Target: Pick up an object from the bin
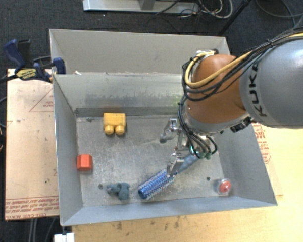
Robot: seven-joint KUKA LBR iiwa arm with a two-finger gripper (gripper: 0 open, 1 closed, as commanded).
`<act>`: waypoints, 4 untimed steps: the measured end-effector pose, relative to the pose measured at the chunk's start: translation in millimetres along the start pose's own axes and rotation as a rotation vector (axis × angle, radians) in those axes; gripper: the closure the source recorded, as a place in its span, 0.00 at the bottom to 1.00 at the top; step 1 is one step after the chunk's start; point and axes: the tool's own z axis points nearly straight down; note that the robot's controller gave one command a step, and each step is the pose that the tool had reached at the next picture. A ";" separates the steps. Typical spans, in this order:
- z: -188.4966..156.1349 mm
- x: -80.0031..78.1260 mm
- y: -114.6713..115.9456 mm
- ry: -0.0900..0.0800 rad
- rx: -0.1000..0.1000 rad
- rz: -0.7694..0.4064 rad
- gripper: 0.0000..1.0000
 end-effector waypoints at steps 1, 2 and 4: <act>105.2 11.3 -31.7 -0.012 -0.001 -0.015 0.00; 100.3 9.6 -30.8 -0.015 -0.001 -0.017 1.00; 100.4 9.6 -31.0 -0.017 -0.001 -0.016 1.00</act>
Offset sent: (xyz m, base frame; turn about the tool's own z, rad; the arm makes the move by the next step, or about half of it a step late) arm -0.0135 -0.0316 -0.1042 -0.0182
